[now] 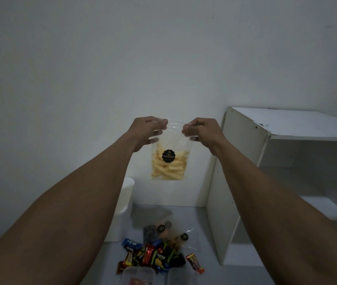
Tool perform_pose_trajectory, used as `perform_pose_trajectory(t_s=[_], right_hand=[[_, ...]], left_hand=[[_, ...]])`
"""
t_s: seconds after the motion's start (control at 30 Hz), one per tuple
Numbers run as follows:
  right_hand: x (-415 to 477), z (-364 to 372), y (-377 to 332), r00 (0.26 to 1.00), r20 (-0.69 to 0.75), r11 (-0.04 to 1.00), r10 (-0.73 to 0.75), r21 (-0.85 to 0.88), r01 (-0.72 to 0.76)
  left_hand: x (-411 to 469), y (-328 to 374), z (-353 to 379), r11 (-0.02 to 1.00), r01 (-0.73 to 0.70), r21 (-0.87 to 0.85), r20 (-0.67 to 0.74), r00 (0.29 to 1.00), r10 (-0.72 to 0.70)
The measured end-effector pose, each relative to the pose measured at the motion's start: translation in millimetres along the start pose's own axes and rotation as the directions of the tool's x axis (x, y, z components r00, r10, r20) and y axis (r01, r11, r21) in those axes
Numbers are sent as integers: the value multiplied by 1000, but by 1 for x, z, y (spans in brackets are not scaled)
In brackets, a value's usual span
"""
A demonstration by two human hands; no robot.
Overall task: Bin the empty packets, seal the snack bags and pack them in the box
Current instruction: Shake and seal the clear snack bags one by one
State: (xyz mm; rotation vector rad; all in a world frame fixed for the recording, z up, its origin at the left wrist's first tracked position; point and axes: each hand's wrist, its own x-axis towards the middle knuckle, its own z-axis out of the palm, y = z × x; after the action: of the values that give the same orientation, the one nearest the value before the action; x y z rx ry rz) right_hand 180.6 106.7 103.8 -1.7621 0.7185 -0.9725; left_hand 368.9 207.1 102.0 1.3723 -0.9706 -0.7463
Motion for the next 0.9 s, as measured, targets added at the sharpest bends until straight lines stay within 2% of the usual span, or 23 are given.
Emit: perform_pose_trajectory(t_s=[0.2,0.27,0.47,0.67,0.77,0.9], right_hand=[[-10,-10,6,996,83,999,38,29,-40],[-10,-15,9,998,64,999,27,45,-30],[-12,-28,10,998,47,997,-45,-56,48],[-19,-29,14,984,177,997,-2,-71,15],[-18,-22,12,983,179,995,-24,-89,40],[-13,-22,4,984,173,988,-49,-139,74]], left_hand=[[-6,5,16,987,-118,110,-114,985,131],[-9,4,19,989,-101,112,-87,990,111],[-25,0,30,998,27,64,12,1000,-28],[-31,-1,44,988,-4,152,-107,994,20],[-30,0,45,976,-24,216,-100,994,46],[-30,5,39,981,8,192,-34,999,-1]])
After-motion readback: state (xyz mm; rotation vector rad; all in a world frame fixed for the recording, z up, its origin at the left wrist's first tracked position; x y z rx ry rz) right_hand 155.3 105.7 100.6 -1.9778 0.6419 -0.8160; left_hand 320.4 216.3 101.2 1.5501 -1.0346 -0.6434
